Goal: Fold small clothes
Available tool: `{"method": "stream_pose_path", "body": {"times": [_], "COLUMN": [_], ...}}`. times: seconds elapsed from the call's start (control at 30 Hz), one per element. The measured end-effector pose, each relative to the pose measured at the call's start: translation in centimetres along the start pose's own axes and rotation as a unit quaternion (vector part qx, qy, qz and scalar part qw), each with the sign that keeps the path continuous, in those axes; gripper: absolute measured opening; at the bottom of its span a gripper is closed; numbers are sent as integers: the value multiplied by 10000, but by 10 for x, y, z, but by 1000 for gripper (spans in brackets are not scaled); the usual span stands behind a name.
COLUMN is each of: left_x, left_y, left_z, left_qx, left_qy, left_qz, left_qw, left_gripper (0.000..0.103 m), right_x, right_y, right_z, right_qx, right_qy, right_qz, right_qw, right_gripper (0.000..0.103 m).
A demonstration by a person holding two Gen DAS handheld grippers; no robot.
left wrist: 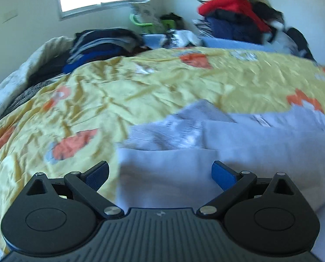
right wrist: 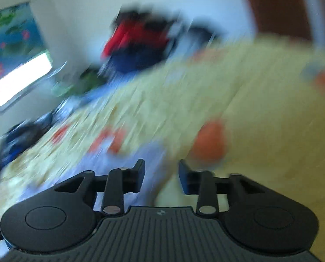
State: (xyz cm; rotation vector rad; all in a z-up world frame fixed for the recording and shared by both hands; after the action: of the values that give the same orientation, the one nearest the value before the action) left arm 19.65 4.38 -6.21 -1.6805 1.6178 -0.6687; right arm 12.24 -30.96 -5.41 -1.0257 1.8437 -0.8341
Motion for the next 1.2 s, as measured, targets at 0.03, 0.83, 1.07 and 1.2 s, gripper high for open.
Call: {"method": "stream_pose_path", "body": {"times": [0.03, 0.83, 1.07, 1.2], "left_x": [-2, -52, -28, -45], "left_y": [0, 109, 125, 112], "left_z": [3, -125, -141, -158], "left_qx": [-58, -274, -49, 233], "left_qy": [12, 2024, 1975, 1614], "left_qz": [-29, 46, 431, 12], "left_qw": [10000, 9789, 9793, 9866], "left_gripper": [101, 101, 101, 101], "right_x": [-9, -24, -43, -50], "right_y": [-4, 85, 112, 111], "right_z": [-7, -107, -163, -179], "right_qx": [213, -1285, -966, -697], "right_qy": [-72, -1565, -2201, -1991], "right_qz": [-281, -1267, -1793, -2341], "right_qw": [9994, 9711, 9540, 9490], "right_gripper": [38, 80, 82, 81]}}
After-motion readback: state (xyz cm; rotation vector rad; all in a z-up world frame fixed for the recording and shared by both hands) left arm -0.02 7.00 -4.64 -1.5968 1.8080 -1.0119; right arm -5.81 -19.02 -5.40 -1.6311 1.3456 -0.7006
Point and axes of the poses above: each gripper's, at about its wrist camera, not at the fingertips, and z roughly the way its jaws point, x to its right, y to its underside, the point moved 4 cm from there along z, roughly the way its jaws point
